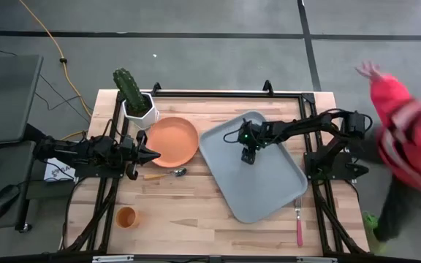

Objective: Pick and place plate/cup/fork/spoon on tray
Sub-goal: Adjust the gray serving tray

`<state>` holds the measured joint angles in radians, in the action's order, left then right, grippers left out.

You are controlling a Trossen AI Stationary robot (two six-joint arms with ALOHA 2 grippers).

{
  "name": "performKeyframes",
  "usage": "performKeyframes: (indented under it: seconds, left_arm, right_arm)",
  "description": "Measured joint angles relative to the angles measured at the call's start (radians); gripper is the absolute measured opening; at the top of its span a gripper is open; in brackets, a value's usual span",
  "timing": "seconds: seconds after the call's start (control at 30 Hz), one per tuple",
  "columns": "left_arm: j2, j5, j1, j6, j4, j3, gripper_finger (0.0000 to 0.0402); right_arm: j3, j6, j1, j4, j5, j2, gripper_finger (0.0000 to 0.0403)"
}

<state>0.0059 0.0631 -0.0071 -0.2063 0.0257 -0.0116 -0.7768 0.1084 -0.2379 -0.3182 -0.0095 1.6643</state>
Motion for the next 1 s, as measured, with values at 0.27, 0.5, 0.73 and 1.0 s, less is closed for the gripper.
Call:
performKeyframes:
  seconds: [0.27,0.5,0.73,1.0]
  left_arm:
    - [0.000,0.000,0.000,0.000,0.000,0.000,0.0001]
    - [0.000,0.000,0.000,0.000,0.000,0.000,0.0001]
    - [0.000,0.000,0.000,0.000,0.000,0.000,0.0001]
    - [0.000,0.000,0.000,0.000,0.000,0.000,0.0001]
  right_arm:
    - [-0.181,0.140,0.006,-0.324,0.087,-0.090,0.0213]
    - [-0.138,0.534,-0.069,-0.626,0.251,-0.236,0.0213]
    - [0.007,0.763,-0.065,-0.638,0.145,-0.372,0.0212]
    - [0.084,1.008,0.186,-0.599,-0.042,-0.517,0.0127]
